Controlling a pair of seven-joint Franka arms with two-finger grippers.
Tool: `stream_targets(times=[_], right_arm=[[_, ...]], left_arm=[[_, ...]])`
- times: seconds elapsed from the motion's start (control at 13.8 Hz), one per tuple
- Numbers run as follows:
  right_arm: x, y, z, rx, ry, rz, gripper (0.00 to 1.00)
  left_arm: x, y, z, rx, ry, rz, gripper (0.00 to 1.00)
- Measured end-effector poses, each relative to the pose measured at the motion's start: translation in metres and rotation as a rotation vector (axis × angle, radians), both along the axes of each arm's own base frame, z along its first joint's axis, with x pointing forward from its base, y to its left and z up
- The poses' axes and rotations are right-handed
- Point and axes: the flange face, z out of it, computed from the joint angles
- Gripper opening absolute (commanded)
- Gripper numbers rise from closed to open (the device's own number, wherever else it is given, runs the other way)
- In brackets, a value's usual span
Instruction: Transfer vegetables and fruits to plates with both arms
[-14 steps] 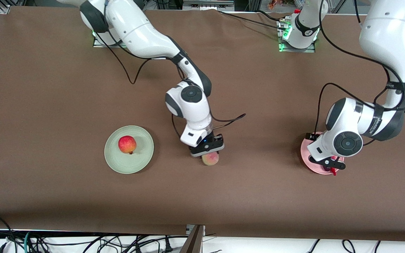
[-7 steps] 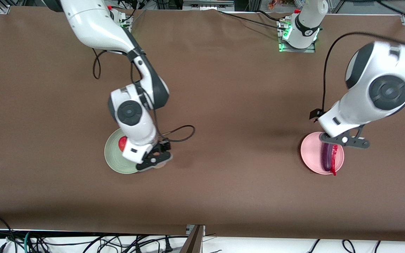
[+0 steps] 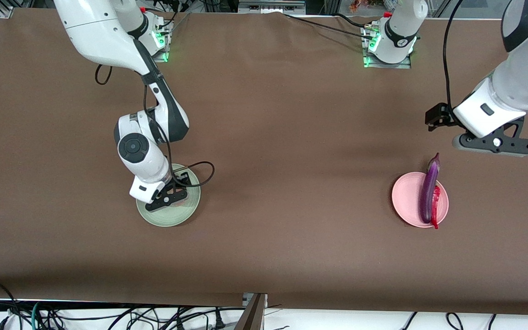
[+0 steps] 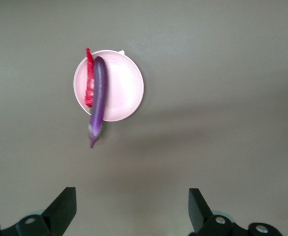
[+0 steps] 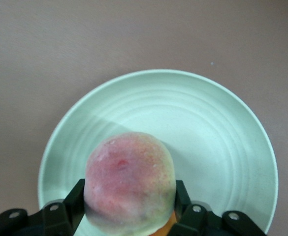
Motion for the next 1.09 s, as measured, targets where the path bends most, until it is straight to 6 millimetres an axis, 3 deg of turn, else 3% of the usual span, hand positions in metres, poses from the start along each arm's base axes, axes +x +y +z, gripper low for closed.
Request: stream_targets(times=[0.22, 0.44, 0.58, 0.8, 1.09], right_arm=[[0.0, -0.003, -0.001, 0.033, 0.003, -0.036, 0.99], [0.002, -0.001, 0.027, 0.052, 0.028, -0.059, 0.99], [0.005, 0.003, 0.068, 0.057, 0.064, -0.068, 1.0], [-0.001, -0.004, 0.147, 0.068, 0.079, -0.086, 1.0], [-0.025, -0.062, 0.256, 0.075, 0.1, -0.157, 1.0]], left_arm=[[-0.025, 0.04, -0.005, -0.048, -0.068, 0.014, 1.0], [-0.046, 0.062, 0.002, -0.046, -0.09, 0.036, 1.0], [-0.048, 0.062, 0.002, -0.045, -0.085, 0.038, 1.0], [-0.05, 0.061, 0.0, -0.043, -0.066, 0.045, 1.0], [-0.051, 0.055, -0.001, -0.039, -0.055, 0.064, 1.0]])
